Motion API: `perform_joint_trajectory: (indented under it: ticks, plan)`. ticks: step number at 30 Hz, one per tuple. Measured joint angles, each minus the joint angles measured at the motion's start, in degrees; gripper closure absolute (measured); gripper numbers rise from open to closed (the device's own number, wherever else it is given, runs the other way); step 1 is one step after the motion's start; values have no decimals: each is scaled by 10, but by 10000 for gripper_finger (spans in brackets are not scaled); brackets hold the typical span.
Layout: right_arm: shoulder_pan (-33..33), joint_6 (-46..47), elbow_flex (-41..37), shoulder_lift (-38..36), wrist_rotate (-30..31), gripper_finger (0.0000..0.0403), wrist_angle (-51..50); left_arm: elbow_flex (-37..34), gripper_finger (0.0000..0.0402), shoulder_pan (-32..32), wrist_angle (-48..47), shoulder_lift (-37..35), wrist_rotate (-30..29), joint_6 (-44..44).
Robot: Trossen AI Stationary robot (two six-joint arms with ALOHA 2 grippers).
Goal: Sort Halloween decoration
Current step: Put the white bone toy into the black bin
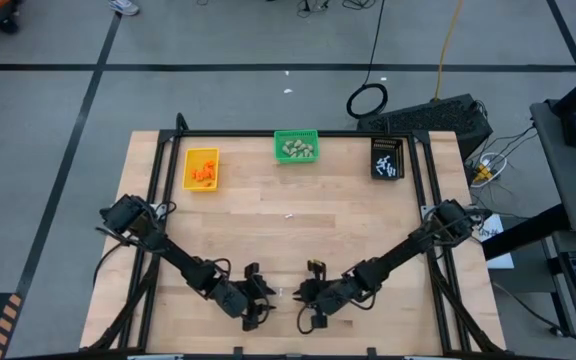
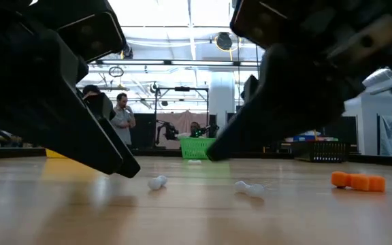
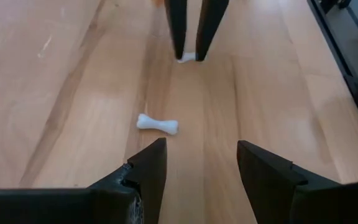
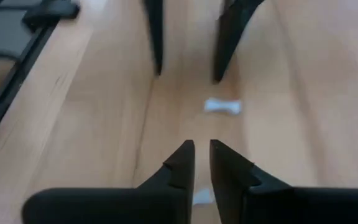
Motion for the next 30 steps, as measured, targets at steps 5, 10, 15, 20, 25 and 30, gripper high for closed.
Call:
perform_joint_trajectory:
  ticks: [5,10,15,20,25,30]
  plan:
    - [0,-1,0,0,-58,384,-10,0,208,4,0,0,1,1]
    - [22,13,0,-3,-8,363,-11,0,208,7,1,0,1,11]
    - [30,43,0,-3,6,316,-36,0,208,13,1,0,1,24]
    - [28,55,0,-3,63,278,-71,0,208,17,2,0,1,28]
    - [25,55,0,-3,63,259,-80,0,208,17,1,0,1,28]
    - [24,70,0,-3,56,251,-64,0,208,17,1,0,1,30]
